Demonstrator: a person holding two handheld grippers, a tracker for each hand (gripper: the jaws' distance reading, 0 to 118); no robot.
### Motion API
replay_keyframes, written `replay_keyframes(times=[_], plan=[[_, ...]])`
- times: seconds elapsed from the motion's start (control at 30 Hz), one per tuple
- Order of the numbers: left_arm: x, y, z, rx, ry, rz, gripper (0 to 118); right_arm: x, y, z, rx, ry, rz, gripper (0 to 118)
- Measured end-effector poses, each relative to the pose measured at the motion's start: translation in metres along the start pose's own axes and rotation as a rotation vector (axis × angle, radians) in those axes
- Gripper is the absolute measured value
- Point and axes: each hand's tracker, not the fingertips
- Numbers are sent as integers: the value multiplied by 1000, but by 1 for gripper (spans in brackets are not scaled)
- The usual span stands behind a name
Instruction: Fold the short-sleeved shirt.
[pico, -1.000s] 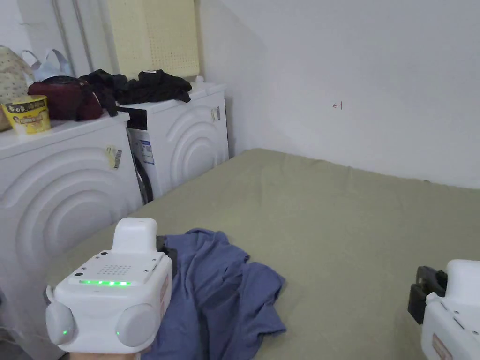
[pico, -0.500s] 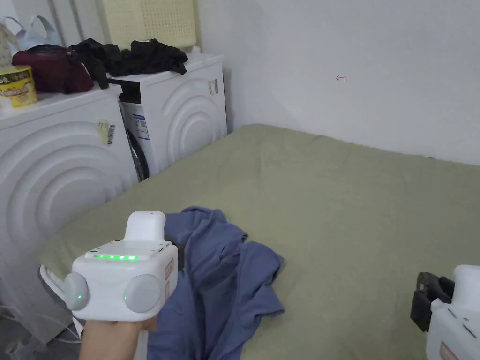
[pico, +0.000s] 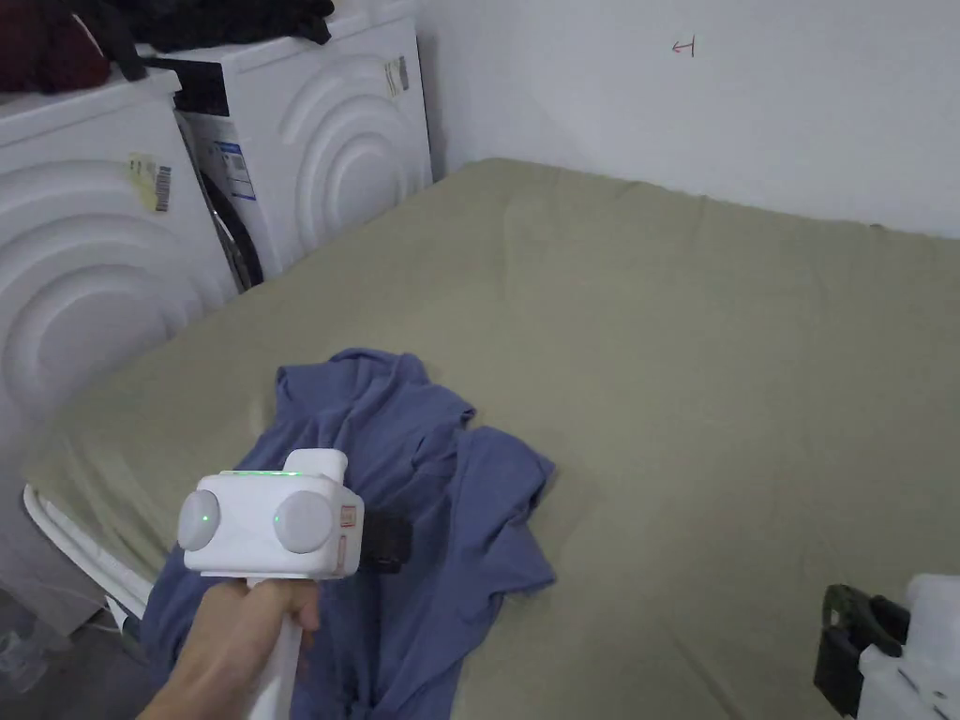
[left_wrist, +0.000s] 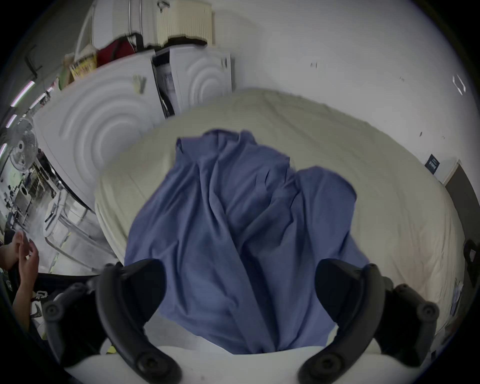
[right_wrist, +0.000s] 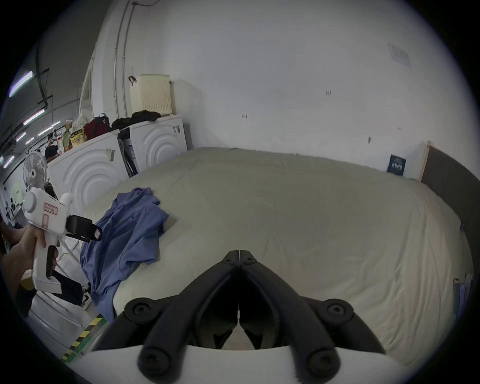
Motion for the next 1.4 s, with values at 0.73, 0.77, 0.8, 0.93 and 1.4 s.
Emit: replay_keyframes(times=[0.73, 0.77, 0.8, 0.93, 1.4], plan=[[32, 17, -13, 37, -181, 9, 0, 41, -25, 45, -20, -60, -66, 1], [44, 26, -12, 45, -186, -1, 0, 46, -26, 52, -12, -71, -72, 1], [58, 31, -8, 66, -187, -37, 0, 50, -26, 60, -4, -86, -81, 1], [139, 54, 11, 121, -282, -135, 0, 76, -32, 93, 24, -151, -132, 1], [506, 20, 106, 160, -749, -570, 0, 177, -60, 171, 40, -426, -275, 1]])
